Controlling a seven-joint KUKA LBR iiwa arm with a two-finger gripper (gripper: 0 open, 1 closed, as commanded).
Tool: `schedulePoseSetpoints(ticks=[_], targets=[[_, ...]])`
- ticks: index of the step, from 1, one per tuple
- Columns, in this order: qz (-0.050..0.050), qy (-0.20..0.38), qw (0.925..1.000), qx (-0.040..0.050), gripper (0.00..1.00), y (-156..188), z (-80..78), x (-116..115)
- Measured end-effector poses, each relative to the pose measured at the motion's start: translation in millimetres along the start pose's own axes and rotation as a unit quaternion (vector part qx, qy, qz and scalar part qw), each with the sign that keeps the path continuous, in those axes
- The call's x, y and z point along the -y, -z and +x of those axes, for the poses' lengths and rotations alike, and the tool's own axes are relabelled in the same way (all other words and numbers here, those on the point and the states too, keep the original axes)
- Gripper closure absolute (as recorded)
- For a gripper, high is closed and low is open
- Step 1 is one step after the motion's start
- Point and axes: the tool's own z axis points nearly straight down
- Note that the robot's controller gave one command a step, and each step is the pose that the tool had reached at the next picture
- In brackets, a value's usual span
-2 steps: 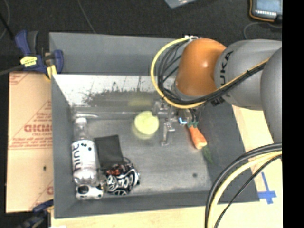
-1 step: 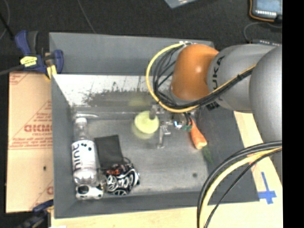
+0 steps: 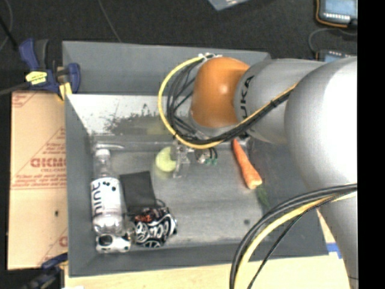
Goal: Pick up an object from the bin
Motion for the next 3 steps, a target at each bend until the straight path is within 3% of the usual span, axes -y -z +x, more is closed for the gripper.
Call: schedulePoseSetpoints(ticks=[1,2,3], targets=[[0.000,0.000,1.0000,0.0000,1.00,0,0.0,0],[0.000,0.000,1.0000,-0.0055,1.00,29,1.7,0],[0.001,0.006,1.0000,0.0000,1.00,92,-10.0,-3]])
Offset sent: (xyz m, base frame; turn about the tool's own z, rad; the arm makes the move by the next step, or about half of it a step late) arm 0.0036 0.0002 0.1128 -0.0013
